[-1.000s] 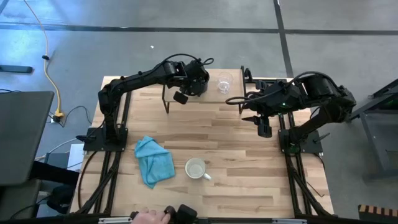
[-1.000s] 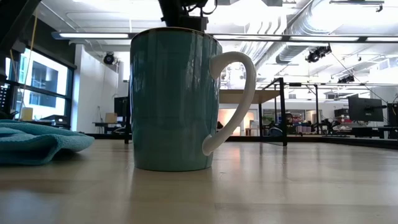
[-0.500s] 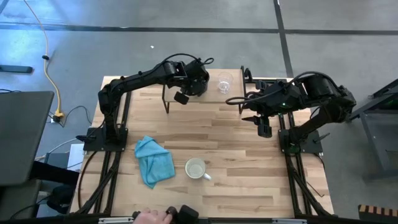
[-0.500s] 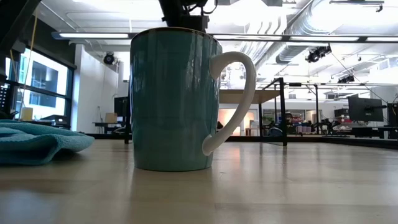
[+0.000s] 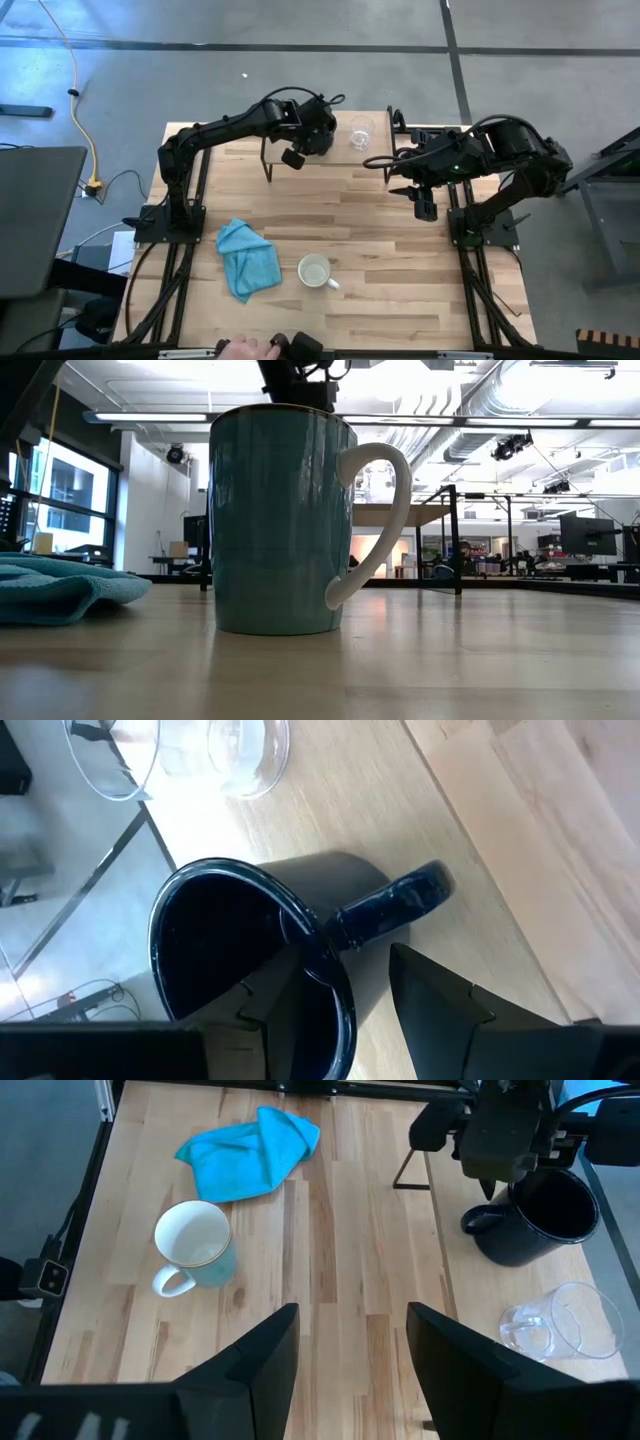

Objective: Stack small to large cups/mugs on shelf
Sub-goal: Put the dark blue mug on the shelf

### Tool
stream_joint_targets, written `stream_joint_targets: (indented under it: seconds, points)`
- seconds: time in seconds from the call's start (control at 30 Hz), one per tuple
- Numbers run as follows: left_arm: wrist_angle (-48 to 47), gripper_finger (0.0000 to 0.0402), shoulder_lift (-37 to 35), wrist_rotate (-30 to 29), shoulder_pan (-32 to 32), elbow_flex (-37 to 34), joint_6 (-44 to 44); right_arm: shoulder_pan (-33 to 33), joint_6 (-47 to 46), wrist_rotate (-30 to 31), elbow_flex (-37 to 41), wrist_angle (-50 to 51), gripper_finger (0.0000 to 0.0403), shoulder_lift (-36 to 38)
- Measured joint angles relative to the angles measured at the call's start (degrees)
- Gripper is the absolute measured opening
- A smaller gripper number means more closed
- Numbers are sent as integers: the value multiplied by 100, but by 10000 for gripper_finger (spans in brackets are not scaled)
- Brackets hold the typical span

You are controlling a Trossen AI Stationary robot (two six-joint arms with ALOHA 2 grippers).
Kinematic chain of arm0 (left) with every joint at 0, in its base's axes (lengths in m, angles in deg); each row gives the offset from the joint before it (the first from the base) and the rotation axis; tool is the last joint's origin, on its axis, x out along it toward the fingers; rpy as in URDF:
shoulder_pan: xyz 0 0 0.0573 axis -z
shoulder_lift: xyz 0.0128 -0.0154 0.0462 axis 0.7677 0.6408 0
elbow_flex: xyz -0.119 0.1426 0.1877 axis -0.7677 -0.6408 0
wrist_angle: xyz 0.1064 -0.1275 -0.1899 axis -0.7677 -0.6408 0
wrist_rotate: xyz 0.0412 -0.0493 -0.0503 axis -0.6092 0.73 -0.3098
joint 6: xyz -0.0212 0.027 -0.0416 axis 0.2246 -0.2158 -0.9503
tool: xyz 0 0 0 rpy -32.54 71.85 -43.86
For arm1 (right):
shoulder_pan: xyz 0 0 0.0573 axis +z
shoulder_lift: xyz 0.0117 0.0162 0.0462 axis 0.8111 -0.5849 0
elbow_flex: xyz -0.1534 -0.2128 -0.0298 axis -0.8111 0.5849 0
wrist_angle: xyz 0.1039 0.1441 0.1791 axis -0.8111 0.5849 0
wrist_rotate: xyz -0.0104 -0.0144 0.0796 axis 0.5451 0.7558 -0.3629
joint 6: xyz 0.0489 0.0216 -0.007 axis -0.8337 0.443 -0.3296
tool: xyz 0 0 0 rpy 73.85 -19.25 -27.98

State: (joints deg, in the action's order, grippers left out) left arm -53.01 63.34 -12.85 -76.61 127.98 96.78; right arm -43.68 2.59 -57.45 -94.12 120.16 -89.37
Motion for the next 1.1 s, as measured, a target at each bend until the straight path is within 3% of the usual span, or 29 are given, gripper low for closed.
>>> stream_joint_targets:
  seconds: [0.8, 1.1]
  points:
    - [232, 138, 0, 26, 100, 0, 64, 0, -45, 0, -1, -26, 179, 0]
    - [-17, 138, 0, -293, 5, 0, -108, 0, -63, 0, 0, -26, 179, 0]
